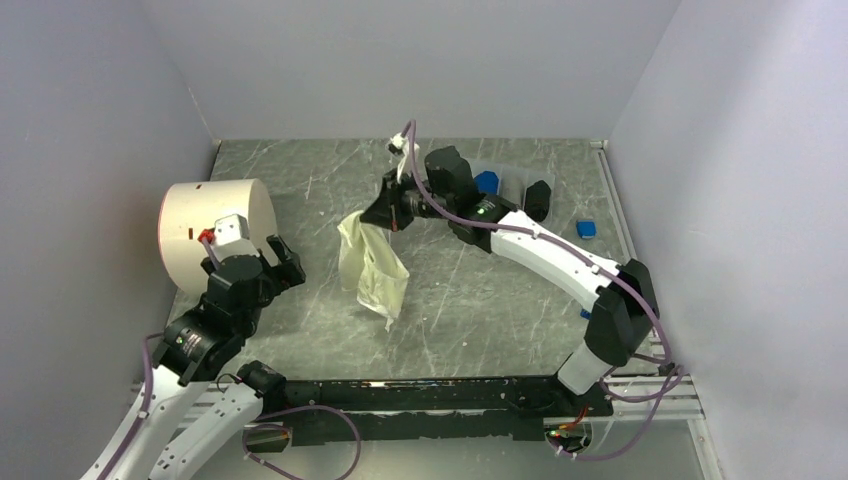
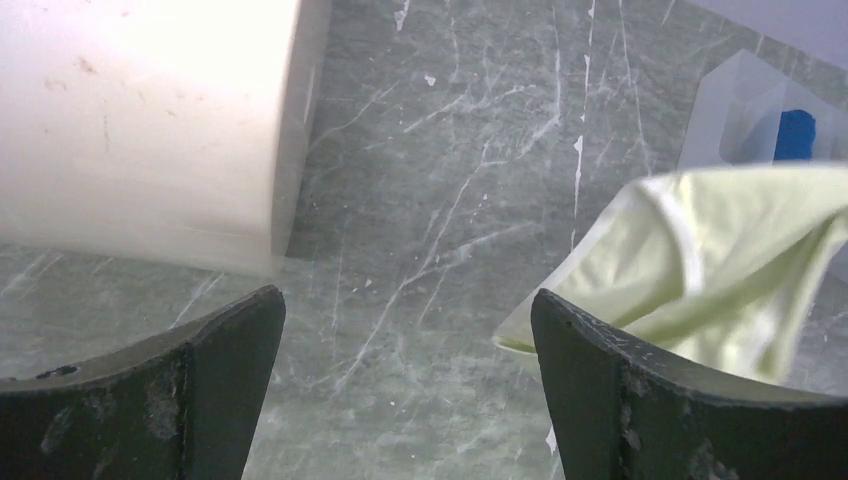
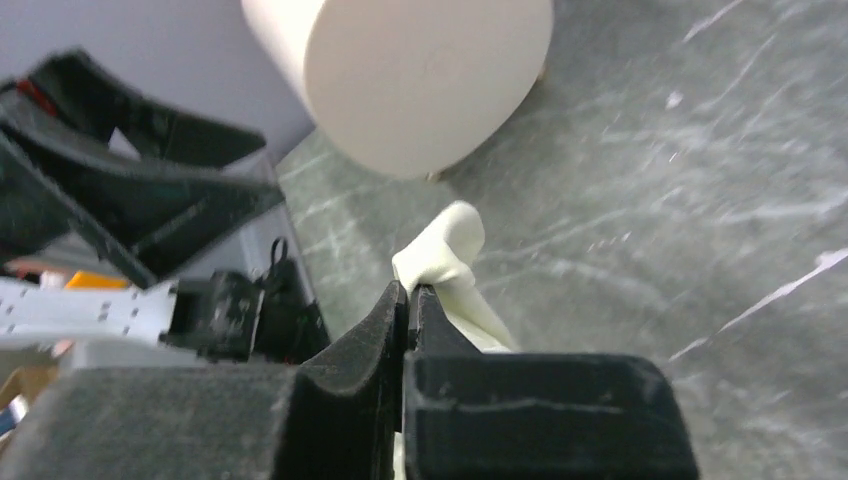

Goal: Roll the underwear
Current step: Pick up the underwear from the corner of the board, then place the underwear at the center of the board.

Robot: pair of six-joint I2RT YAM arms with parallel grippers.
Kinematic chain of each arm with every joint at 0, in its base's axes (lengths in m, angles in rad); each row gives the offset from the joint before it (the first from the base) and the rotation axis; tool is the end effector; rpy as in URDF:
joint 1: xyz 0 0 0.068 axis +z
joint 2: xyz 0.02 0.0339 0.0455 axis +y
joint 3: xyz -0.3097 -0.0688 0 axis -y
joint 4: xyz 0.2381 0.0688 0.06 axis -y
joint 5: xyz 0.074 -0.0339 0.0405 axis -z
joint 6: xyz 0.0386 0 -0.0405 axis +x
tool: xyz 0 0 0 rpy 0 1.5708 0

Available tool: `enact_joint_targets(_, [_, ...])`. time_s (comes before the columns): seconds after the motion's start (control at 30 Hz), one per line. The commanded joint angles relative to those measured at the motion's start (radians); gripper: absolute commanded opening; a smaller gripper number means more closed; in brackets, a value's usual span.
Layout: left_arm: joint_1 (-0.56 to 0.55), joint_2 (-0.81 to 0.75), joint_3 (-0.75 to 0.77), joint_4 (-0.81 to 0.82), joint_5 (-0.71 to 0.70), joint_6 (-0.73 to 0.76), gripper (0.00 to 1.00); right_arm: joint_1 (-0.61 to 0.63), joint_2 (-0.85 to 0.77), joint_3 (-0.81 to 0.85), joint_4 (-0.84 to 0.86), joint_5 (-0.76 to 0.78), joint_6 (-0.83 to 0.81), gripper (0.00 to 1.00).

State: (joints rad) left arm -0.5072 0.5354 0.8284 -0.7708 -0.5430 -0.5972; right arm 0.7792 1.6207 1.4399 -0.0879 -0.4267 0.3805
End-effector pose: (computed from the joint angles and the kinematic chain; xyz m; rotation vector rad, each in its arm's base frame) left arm 0.0615 -0.0114 0.3485 -0.4178 1.9343 -0.1602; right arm 0.2632 0.2824 0.4100 -0.7066 1.8607 1.1756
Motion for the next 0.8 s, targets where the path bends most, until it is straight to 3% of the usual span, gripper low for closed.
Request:
enact_joint_targets(0.0, [0.005,-0.027,-0.006,0.017,-0.030,-0.015,0.98,-0.004,-0.098,-0.102,0.025,-0.148,0.064,0.00])
enact_joint_targets(0.13, [0.006,-0.008,-0.033,0.097,0.087,0.061,0.98,-0.045,-0.122,-0.182,-0.148,0.123,0.006,0.00])
enact_joint_targets(0.3, [0.005,0.110,-0.030,0.158,0.251,0.132,0.98,-0.306,-0.158,-0.430,-0.073,0.116,0.096,0.00])
enact_joint_targets(0.47, [0.005,0.243,-0.038,0.220,0.444,0.199,0.98,-0.401,-0.256,-0.574,-0.181,0.228,0.084,0.03])
enact_joint_targets(0.53, [0.003,0.277,-0.036,0.222,0.473,0.205,0.98,-0.408,-0.341,-0.633,-0.232,0.222,0.106,0.10])
enact_joint_targets(0.63, [0.002,0.306,-0.038,0.236,0.489,0.214,0.98,-0.406,-0.510,-0.729,-0.236,0.191,0.152,0.32])
enact_joint_targets(0.77, [0.002,0.339,-0.025,0.218,0.461,0.213,0.98,-0.409,-0.636,-0.712,-0.274,0.328,0.104,0.50])
